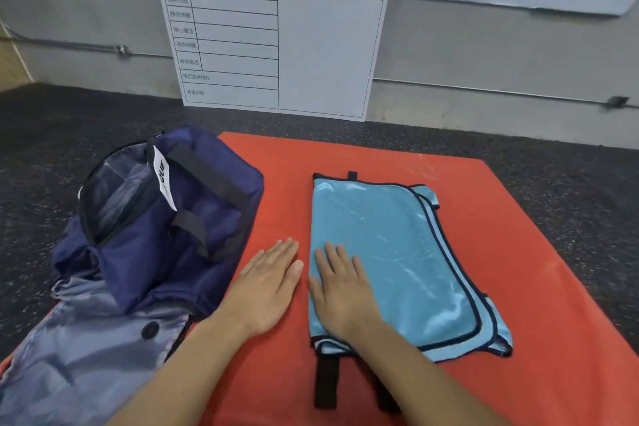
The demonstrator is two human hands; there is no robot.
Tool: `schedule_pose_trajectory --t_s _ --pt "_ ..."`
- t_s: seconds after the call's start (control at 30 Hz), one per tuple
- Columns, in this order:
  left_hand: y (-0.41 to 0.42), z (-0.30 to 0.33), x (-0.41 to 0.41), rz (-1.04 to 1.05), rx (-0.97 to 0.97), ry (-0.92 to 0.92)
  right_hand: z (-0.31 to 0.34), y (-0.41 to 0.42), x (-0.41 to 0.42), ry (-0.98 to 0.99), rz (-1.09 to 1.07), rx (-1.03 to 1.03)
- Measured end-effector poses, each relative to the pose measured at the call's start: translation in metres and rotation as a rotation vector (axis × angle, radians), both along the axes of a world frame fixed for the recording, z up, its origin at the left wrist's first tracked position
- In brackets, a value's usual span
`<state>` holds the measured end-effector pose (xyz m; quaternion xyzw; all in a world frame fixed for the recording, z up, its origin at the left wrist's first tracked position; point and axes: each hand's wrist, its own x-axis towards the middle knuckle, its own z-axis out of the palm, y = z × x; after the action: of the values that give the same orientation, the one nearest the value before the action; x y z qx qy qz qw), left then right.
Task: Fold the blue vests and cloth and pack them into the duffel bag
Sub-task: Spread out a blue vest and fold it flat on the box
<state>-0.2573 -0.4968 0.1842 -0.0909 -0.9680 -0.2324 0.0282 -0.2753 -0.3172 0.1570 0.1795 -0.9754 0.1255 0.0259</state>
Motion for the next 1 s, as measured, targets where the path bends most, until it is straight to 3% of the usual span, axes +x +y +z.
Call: schedule_pose_trajectory --t_s 0.07,0.2,0.27,0.4,0.47,0.8,1.0 --pt "0.013 0.000 0.010 -0.066 -0.002 0.007 -0.003 0.007 0.028 0.023 0.127 0.002" --pt "0.040 -0.001 0.038 -0.214 0.002 0.045 0.028 0.030 0.070 -0.251 0.423 -0.153" --pt "0.050 -0.005 0.053 -0.264 -0.029 0.046 0.040 0.059 0.079 -0.262 0.393 -0.199" --pt "0.051 -0.014 0.077 -0.296 -0.179 0.027 0.032 0.157 0.076 -0.187 0.140 0.108" --pt "0.046 -0.016 0.088 -0.296 -0.224 -0.002 0.027 0.192 0.077 -0.206 0.072 0.126" --pt "0.029 -0.009 0.119 -0.251 -0.201 -0.079 0.024 0.249 0.101 -0.180 0.117 -0.063" --pt "0.010 -0.005 0.127 -0.302 -0.174 -0.089 0.036 0.288 0.100 -0.191 0.098 -0.284"
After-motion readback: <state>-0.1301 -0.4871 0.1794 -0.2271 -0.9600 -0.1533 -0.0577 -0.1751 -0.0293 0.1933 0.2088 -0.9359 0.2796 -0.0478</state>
